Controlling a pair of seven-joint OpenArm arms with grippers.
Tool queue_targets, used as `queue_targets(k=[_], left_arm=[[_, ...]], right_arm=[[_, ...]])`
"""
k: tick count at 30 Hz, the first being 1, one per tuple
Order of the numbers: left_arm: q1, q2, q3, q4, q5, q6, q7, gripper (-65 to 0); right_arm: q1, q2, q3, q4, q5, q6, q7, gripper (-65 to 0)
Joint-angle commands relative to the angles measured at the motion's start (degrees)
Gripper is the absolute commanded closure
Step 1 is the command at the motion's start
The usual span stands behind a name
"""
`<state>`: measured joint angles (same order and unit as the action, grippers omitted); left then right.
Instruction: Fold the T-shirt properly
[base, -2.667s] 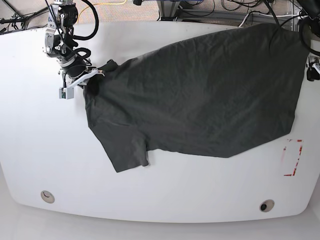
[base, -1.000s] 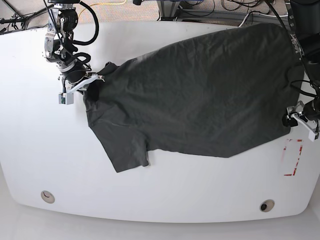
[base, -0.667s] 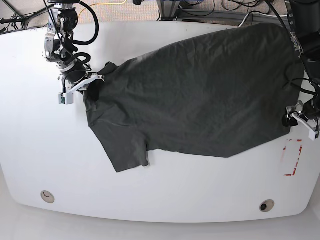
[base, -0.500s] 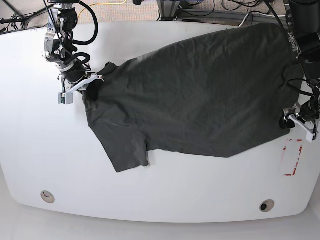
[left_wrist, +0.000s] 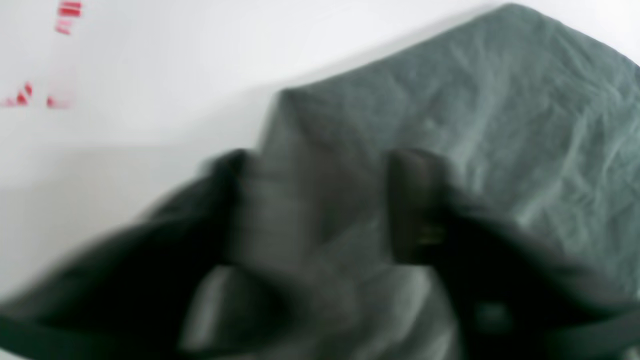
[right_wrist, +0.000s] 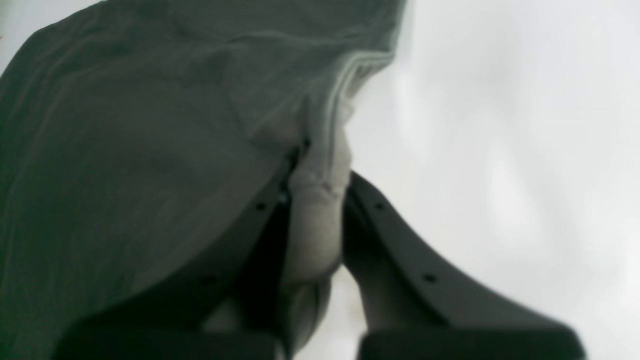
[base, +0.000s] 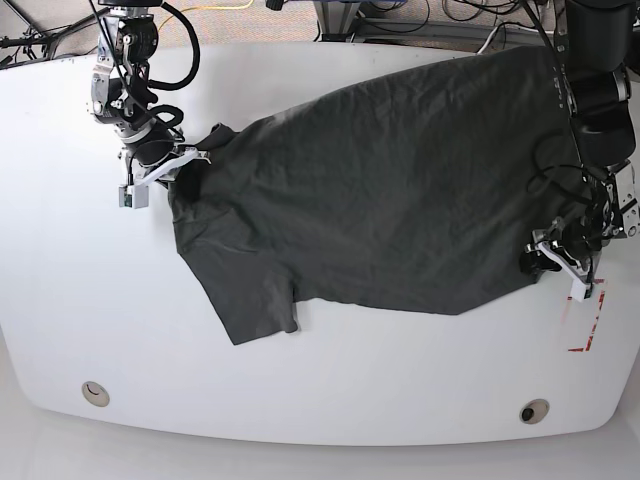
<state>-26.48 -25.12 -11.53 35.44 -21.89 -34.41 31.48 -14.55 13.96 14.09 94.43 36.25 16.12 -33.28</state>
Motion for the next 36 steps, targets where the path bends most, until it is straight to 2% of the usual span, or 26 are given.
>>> queue_targets(k=[1,3,4,11,17,26,31,36], left_arm=[[-0.11,-0.59,0.14,-0.23,1.89,0.61,3.37,-10.0],[-0.11,-0.59,0.14,-0.23,1.89,0.61,3.28,-1.5],[-0.20,-0.59,0.14,-0.23,1.89,0.61,3.28,0.0],[-1.17,-0.59,0.14,2.84,1.89,0.52,4.52,0.0],[-0.55,-0.59,-1.79,14.80,1.80,0.44,12.25,0.0],[1.03,1.26,-8.12,33.00,1.80,0.44,22.80,0.0],[0.41,1.61,-10.14,40.82,1.80,0.44,27.99,0.0],[-2.75,3.63,-10.49,46.98,1.80,0.44,31.33,0.0]], right_arm=[[0.44,0.59,0.37,1.08,0.54,0.36,1.32,0.0],[0.44,0.51,0.37,1.08,0.54,0.36,1.32,0.0],[0.44,0.42,0.37,1.08,0.54,0.36,1.32,0.0],[0.17,0.33,0.37,2.40,1.16,0.01,1.32,0.0],[-0.88,0.68,1.17,8.56,0.89,-0.16,-0.35,0.0],[1.58,0.95,8.29,12.16,0.63,0.36,-4.31,0.0],[5.45,4.99,9.69,11.81,1.07,0.45,-5.54,0.0],[10.19,9.03,9.52,11.55,1.16,0.45,-5.62,0.0]])
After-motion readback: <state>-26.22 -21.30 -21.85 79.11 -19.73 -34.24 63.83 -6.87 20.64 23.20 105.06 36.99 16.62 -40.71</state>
